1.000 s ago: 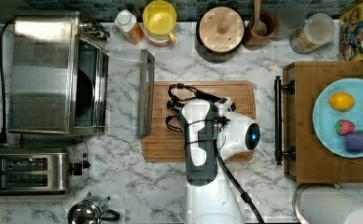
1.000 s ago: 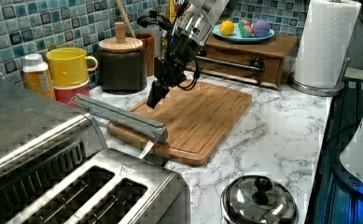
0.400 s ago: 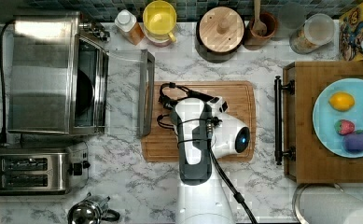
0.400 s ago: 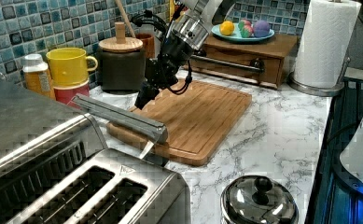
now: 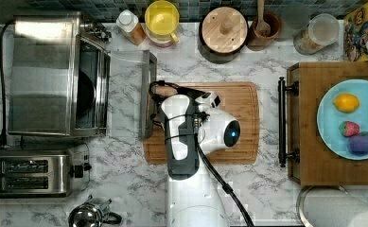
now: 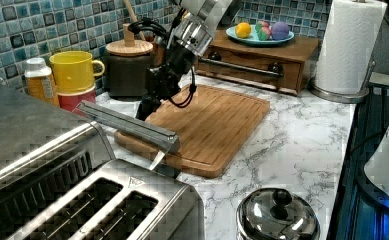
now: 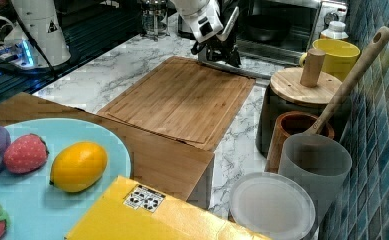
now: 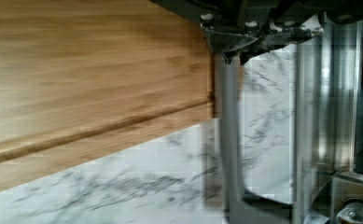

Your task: Close the oven.

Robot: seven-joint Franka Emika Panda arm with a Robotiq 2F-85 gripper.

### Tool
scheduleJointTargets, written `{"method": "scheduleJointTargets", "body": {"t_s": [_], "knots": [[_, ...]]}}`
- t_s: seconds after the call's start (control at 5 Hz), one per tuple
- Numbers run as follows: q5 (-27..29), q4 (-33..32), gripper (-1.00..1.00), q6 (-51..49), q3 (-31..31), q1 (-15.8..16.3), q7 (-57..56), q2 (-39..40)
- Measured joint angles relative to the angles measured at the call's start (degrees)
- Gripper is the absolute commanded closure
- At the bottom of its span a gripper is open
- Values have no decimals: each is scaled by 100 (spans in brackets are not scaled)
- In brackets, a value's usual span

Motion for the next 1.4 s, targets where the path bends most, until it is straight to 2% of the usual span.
{"method": "scheduleJointTargets", "body": {"t_s": [0.2, 0.6, 1.0, 1.4], "knots": [[118, 123, 100, -56, 106, 81, 0, 180], [-392, 145, 100, -291, 81, 33, 241, 200], [-330, 280, 100, -1038, 88, -311, 297, 407], [-201, 269, 100, -951, 218, -371, 380, 483]]}}
